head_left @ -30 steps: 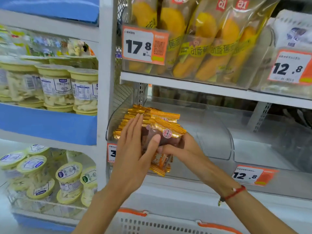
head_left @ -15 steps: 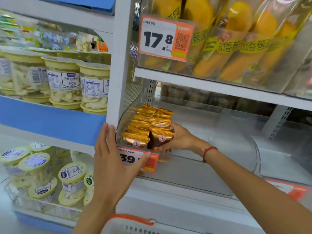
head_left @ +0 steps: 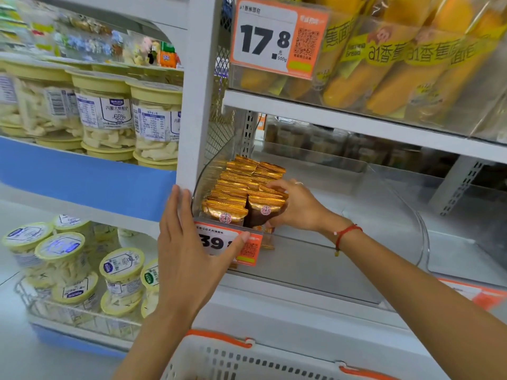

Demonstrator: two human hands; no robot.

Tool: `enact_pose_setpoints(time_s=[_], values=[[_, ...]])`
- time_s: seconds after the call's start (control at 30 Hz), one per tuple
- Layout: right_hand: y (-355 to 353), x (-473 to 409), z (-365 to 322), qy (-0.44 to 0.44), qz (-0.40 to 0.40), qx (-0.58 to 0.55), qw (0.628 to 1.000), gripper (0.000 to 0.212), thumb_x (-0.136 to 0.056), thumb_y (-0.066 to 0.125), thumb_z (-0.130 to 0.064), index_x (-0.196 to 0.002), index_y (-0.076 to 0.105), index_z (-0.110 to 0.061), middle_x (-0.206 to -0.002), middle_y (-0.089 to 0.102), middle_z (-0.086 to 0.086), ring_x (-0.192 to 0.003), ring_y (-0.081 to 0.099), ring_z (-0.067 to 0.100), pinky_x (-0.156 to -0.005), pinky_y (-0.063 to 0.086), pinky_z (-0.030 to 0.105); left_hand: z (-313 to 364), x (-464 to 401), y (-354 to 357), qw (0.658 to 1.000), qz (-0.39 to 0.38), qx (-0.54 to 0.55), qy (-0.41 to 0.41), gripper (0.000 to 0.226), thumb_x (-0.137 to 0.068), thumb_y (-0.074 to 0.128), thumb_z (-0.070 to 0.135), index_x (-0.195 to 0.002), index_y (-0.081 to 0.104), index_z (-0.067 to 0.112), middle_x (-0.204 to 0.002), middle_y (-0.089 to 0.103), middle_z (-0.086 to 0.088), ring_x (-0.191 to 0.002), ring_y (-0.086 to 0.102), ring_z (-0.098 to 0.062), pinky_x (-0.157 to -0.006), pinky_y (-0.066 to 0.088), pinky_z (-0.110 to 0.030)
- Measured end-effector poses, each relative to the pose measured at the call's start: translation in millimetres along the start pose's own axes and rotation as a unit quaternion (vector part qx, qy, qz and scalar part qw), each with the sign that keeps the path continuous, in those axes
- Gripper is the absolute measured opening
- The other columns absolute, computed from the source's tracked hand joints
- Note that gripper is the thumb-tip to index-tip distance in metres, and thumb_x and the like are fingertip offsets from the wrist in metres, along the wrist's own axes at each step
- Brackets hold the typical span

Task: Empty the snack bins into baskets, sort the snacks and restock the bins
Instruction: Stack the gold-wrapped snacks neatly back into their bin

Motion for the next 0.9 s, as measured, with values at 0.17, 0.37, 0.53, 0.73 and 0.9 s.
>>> enact_pose_setpoints(time_s=[0.17, 0.37, 0.53, 0.73, 0.9], values=[[12, -8, -9, 0.011, -0.039, 0.009, 0.999, 0.086, -0.068, 0.086, -0.018, -0.142, 0.042, -0.02, -0.14, 0.035, 0.012, -0.127, 0.04, 0.028, -0.098, 0.04, 0.031, -1, 0, 1, 1.0, -0.005, 0.002, -0.004, 0.116, -0.068, 0.041, 0.086, -0.156, 0.004, 0.021, -0.163, -0.003, 0.009, -0.145, -0.008, 0.001, -0.115, 0.007, -0.027], [-1, 1, -3, 0.009, 0.001, -0.015, 1.0, 0.079, -0.075, 0.082, -0.015, -0.143, 0.041, -0.013, -0.137, 0.04, 0.011, -0.124, 0.047, 0.028, -0.101, 0.046, 0.039, 0, 0, 0, 1.0, -0.007, 0.009, -0.006, 0.115, -0.068, 0.041, 0.086, -0.156, 0.003, 0.022, -0.163, -0.003, 0.009, -0.143, -0.009, 0.003, -0.115, 0.007, -0.028], [1, -2, -3, 0.02, 0.005, -0.032, 0.999, 0.072, -0.074, 0.082, -0.014, -0.137, 0.049, -0.01, -0.132, 0.042, 0.01, -0.121, 0.048, 0.027, -0.103, 0.044, 0.038, -1, 0, 0, 1.0, -0.005, 0.01, -0.006, 0.115, -0.068, 0.041, 0.086, -0.156, 0.002, 0.022, -0.163, -0.004, 0.009, -0.142, -0.011, 0.005, -0.115, 0.005, -0.026], [-6, 9, -4, 0.015, -0.002, -0.059, 0.998, 0.075, -0.081, 0.077, -0.023, -0.146, 0.04, -0.015, -0.138, 0.039, 0.007, -0.118, 0.053, 0.027, -0.095, 0.047, 0.032, 0, 0, -3, 1.0, -0.019, -0.003, -0.018, 0.116, -0.068, 0.045, 0.084, -0.155, 0.008, 0.018, -0.163, 0.002, 0.003, -0.149, 0.001, -0.011, -0.115, 0.01, -0.028], [-30, 77, -18, -0.099, 0.136, -0.084, 0.982, 0.036, -0.088, 0.07, -0.024, -0.123, 0.062, -0.023, -0.12, 0.054, -0.002, -0.103, 0.055, 0.012, -0.082, 0.048, 0.019, 18, 14, -29, 1.0, 0.007, -0.018, -0.014, 0.075, -0.083, 0.07, 0.04, -0.145, 0.036, 0.014, -0.153, 0.031, -0.004, -0.139, 0.029, -0.024, -0.108, 0.032, -0.041]])
Point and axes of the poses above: each hand's wrist, its own x-axis away from the middle knuckle, its own y-axis out of the palm, z = x × y, the point moved 5 cm from there along -x, towards the middle knuckle
